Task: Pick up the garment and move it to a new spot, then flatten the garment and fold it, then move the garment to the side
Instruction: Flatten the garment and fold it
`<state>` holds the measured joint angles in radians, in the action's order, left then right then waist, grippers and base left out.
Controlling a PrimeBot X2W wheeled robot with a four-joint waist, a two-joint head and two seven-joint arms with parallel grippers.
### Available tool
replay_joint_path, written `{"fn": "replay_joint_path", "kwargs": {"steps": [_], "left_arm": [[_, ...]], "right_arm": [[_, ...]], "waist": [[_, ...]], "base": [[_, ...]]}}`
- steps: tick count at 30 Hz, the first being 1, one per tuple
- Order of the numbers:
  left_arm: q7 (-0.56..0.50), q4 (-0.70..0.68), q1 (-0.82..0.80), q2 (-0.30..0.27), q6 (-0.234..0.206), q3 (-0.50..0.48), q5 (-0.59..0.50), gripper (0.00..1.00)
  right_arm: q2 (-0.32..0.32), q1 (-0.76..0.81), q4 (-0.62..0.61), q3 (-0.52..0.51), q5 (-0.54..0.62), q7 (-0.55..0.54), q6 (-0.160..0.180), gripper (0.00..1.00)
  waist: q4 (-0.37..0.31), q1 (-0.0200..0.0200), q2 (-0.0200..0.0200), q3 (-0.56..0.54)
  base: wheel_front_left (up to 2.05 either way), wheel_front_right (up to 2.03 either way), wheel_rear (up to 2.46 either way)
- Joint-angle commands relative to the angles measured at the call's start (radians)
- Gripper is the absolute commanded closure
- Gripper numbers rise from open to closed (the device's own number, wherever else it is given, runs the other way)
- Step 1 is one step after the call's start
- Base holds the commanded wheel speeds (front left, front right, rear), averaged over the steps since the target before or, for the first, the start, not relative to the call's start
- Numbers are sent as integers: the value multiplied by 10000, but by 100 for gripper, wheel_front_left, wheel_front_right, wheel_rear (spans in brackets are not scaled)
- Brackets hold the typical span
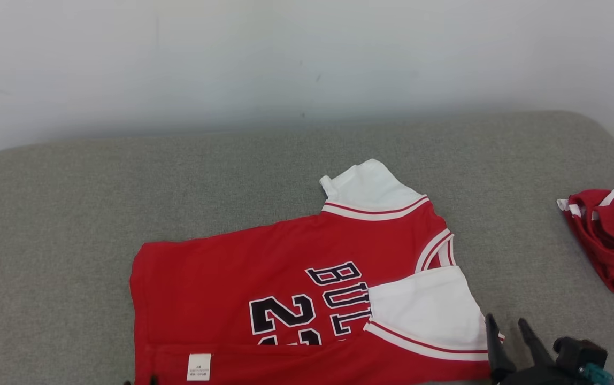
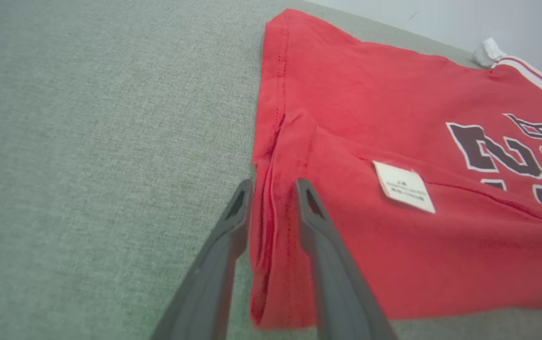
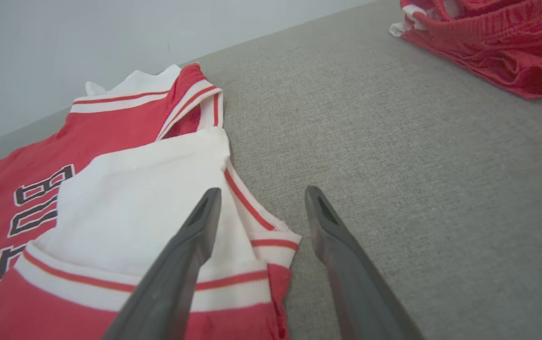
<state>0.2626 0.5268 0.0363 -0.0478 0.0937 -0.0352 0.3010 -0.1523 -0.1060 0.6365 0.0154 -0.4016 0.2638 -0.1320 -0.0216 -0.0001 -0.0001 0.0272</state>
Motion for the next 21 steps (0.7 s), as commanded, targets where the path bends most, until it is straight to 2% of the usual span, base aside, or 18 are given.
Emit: {"fn": "replay_joint_path", "kwargs": {"steps": [1, 8, 14, 21], "left_arm": [[29, -109, -236, -45, -26, -20, 39, 0], [29, -466, -1515, -36, -79, -128, -567, 0], [29, 270, -3189, -138, -177, -330, -1196, 0], [29, 1969, -5204, -497, -748, -528, -1575, 0]], "right_arm": [[-91, -193, -102, -107, 123, -2, 30, 0], [-206, -1086, -674, -763, 617, -2, 30, 0], [-466, -2197, -962, -317, 722, -2, 30, 0], [-669, -3171, -1090, 465, 550, -2, 30, 0]], "waist": [[46, 1, 1, 266], [130, 1, 1, 956], [119, 1, 1, 1595], [80, 1, 1, 2185]], "base": [[0, 0, 0], [0, 0, 0], [0, 0, 0], [0, 0, 0]]}}
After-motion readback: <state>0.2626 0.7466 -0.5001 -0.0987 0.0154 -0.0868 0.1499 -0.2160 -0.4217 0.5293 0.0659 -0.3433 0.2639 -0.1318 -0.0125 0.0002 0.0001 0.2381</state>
